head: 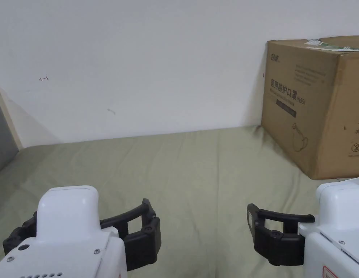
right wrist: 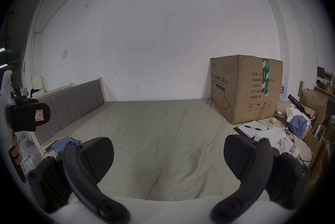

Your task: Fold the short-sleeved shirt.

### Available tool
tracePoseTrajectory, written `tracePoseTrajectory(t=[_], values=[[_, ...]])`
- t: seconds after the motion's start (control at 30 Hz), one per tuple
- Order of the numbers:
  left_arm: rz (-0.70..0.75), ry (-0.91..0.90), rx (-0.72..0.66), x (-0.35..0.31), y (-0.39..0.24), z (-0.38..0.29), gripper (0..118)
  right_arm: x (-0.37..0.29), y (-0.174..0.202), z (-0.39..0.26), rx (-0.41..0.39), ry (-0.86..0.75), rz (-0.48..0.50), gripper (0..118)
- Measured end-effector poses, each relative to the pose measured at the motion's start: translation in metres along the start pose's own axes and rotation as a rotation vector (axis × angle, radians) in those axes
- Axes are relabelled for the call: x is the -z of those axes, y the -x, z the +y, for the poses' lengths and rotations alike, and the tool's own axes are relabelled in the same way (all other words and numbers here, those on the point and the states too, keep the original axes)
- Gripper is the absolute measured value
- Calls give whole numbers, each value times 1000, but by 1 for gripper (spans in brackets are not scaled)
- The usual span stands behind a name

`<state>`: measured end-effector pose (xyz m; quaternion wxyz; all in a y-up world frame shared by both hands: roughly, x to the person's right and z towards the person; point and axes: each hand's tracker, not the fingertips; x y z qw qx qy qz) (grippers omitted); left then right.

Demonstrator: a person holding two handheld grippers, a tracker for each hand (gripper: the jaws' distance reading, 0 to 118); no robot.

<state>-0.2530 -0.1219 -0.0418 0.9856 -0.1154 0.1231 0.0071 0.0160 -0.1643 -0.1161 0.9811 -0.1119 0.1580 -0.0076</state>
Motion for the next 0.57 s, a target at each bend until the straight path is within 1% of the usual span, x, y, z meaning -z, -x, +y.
tracePoseTrajectory(t=[0.13, 0.3, 0.57], values=[[4, 15, -20, 2, 3, 1, 112, -1, 1, 1, -3, -3, 2, 118], [-40, 13, -32, -2, 4, 2, 112, 0, 0, 2, -2, -4, -1, 118], [-18, 0, -15, -1, 2, 1, 112, -1, 0, 3, -8, -7, -2, 118]])
